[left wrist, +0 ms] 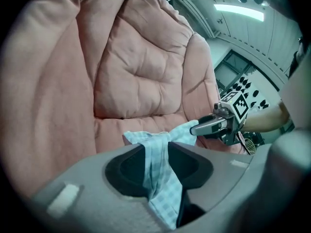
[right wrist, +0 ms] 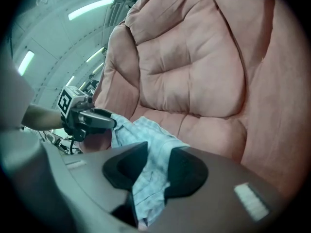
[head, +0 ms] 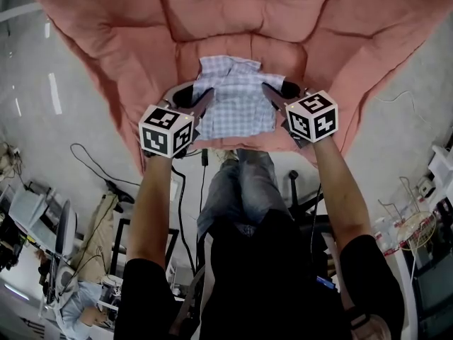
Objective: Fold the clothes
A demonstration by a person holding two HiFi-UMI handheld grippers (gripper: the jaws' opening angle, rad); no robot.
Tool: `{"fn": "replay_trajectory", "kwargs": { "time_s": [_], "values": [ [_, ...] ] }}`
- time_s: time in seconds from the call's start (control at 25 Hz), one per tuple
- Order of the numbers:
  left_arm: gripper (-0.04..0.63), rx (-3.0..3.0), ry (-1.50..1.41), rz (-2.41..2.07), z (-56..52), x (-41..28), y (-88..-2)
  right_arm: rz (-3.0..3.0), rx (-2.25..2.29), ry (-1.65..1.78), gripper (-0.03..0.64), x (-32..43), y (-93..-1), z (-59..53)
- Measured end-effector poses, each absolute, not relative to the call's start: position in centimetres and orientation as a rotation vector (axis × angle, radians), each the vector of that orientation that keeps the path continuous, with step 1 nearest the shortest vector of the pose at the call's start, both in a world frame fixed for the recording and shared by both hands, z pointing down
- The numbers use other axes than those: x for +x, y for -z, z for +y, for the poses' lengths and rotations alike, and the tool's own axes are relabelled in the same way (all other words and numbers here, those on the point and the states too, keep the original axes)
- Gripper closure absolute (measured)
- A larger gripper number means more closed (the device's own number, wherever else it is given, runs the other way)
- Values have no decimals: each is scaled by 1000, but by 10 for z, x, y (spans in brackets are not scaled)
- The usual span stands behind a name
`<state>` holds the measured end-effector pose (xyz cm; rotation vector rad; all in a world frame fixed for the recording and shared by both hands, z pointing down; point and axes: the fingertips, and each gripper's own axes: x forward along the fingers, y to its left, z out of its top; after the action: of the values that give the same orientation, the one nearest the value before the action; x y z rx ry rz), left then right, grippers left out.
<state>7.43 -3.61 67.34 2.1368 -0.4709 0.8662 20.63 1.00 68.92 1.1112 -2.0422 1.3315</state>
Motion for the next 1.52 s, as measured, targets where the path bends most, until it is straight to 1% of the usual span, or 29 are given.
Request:
{"fn": "replay_trajectory", "kwargs": {
  "time_s": [0.04, 0.08, 0.12, 0.2, 0.52, 0.72, 0.92, 1.04, 1.16, 1.36, 1.52],
  "values": [
    [454, 2142, -871, -480, -37, 73, -673, -2028, 1111, -1325, 471, 207, -692, 10],
    [431, 2146, -877, -488, -38, 72, -674, -2011, 1114, -1319, 431, 208, -695, 9],
    [400, 2145, -882, -496, -38, 70, -675, -1994, 1123, -1311, 422, 210, -697, 10],
    [353, 2142, -879, -519, -38, 68, -675, -1968, 1147, -1291, 422, 215, -700, 11],
    [354, 2183, -833, -575, -40, 63, -659, -1993, 1190, -1212, 433, 216, -683, 11],
    [370, 2278, -835, -572, -30, 68, -619, -2030, 1233, -1088, 444, 213, -636, 16],
    [432, 2360, -737, -638, -28, 63, -540, -2067, 1358, -960, 488, 212, -556, 26],
    [500, 2409, -672, -697, -26, 56, -482, -2096, 1456, -892, 528, 213, -495, 34],
    [553, 2480, -591, -776, -36, 48, -422, -2146, 1561, -790, 538, 219, -431, 28],
    [586, 2572, -461, -866, -29, 39, -330, -2206, 1685, -627, 543, 218, -338, 43],
    [587, 2643, -348, -892, -28, 39, -271, -2258, 1772, -521, 564, 214, -285, 47]
  ]
}}
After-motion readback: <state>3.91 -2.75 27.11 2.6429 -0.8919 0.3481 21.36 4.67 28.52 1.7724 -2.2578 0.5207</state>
